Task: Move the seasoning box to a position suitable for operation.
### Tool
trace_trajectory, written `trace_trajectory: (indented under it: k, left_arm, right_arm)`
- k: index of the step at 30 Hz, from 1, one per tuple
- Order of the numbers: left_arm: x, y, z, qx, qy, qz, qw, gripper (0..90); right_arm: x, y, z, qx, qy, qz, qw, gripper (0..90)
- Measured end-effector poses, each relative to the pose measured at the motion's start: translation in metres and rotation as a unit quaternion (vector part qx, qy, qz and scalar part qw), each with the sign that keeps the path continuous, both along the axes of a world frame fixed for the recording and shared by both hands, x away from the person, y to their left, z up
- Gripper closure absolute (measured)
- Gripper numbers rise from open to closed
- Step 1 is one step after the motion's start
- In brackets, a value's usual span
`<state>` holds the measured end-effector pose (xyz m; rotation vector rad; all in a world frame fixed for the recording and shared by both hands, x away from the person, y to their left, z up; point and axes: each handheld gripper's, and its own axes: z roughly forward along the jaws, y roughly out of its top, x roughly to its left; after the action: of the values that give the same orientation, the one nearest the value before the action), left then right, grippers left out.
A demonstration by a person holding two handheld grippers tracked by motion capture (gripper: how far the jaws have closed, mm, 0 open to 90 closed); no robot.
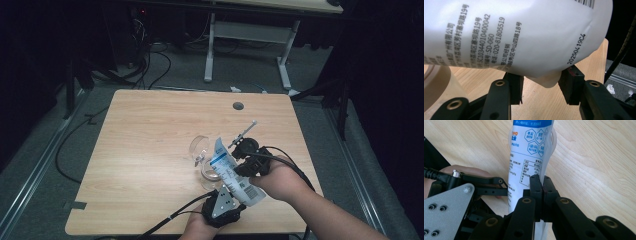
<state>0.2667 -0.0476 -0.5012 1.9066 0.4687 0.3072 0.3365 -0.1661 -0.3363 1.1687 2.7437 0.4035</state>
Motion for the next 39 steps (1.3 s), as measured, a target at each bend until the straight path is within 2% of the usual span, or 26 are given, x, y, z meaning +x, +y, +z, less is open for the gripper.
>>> trace_trajectory:
  k: [16, 27, 32, 34, 39]
  left_arm:
    - [0.005, -0.005, 0.004, 0.018, -0.015, -0.001, 0.9997, 58.6]
    - [0.004, -0.007, 0.009, 0.017, -0.024, 0.000, 0.9996, 58.7]
    - [0.003, -0.006, 0.011, 0.020, -0.036, 0.001, 0.9991, 58.8]
    - [0.003, -0.006, 0.011, 0.020, -0.039, 0.003, 0.9990, 58.8]
    - [0.002, -0.006, 0.010, 0.018, -0.040, 0.002, 0.9991, 58.7]
  right_arm:
    - [0.007, 0.004, 0.000, -0.001, -0.002, -0.007, 1.0000, 89.6]
    - [0.010, 0.005, 0.003, -0.008, -0.010, -0.010, 0.9999, 89.7]
    - [0.011, 0.006, 0.004, -0.007, -0.009, -0.021, 0.9997, 89.7]
    - [0.012, 0.005, 0.004, -0.007, -0.013, -0.015, 0.9998, 89.8]
    - [0.013, 0.004, 0.004, -0.013, -0.013, -0.024, 0.9996, 89.9]
